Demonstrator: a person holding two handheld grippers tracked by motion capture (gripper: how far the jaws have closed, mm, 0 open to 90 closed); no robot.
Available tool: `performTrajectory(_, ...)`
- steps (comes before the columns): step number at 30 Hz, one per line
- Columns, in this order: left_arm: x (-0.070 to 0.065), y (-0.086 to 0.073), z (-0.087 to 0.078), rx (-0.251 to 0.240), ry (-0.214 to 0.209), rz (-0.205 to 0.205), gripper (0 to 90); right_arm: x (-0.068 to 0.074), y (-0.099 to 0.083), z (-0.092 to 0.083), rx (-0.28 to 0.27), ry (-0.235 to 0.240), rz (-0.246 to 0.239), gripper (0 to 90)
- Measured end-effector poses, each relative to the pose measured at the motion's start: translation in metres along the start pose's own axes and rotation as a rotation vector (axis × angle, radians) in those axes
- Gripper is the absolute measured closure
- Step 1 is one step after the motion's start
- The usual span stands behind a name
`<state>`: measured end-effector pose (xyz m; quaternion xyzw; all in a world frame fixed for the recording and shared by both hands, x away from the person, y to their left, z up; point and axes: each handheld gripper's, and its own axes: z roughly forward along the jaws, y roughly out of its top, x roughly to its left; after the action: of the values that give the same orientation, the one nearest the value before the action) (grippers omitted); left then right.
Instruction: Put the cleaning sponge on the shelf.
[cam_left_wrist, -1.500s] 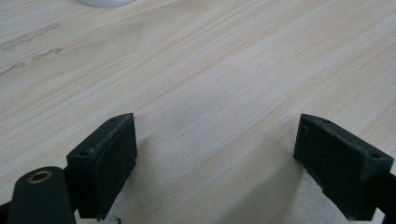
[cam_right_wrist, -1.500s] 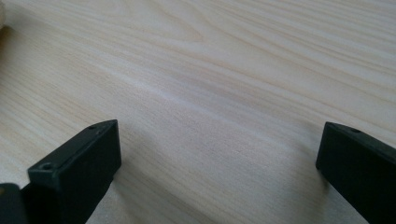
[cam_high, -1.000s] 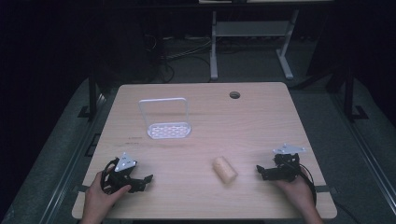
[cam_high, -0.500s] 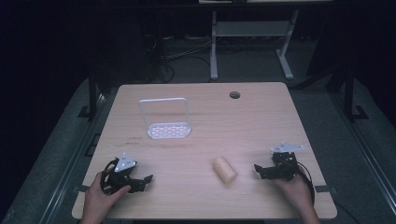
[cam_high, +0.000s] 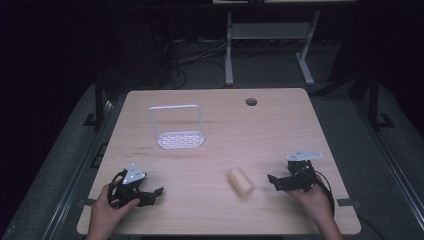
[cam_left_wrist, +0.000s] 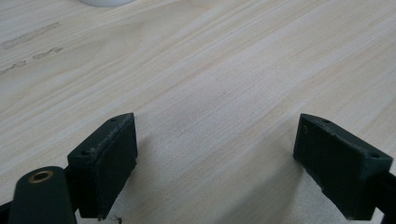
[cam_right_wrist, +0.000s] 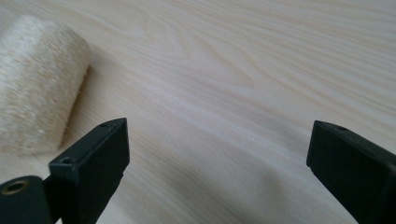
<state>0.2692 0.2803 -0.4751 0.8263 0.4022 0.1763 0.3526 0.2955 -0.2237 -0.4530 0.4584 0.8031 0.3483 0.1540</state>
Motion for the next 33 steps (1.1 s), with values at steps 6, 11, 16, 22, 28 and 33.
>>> performTrajectory(6, 0.000, 0.000, 0.000, 0.000, 0.000, 0.000, 13.1, 0.007, 0.007, 0.001, -0.009, 0.015, -0.011, 5.8)
performTrajectory(11, 0.000, 0.000, 0.000, 0.000, 0.000, 0.000, 13.1, 0.014, 0.014, 0.001, -0.017, 0.039, -0.025, 5.7)
performTrajectory(16, 0.000, 0.000, 0.000, 0.000, 0.000, 0.000, 13.1, 0.018, 0.019, 0.003, -0.020, 0.054, -0.030, 5.8)
performTrajectory(22, 0.000, 0.000, 0.000, 0.000, 0.000, 0.000, 13.1, 0.027, 0.025, 0.003, -0.033, 0.077, -0.043, 5.7)
performTrajectory(28, 0.000, 0.000, 0.000, 0.000, 0.000, 0.000, 13.1, 0.037, 0.028, 0.005, -0.034, 0.097, -0.067, 5.8)
performTrajectory(33, 0.000, 0.000, 0.000, 0.000, 0.000, 0.000, 13.1, 0.043, 0.030, 0.006, -0.037, 0.110, -0.086, 5.7)
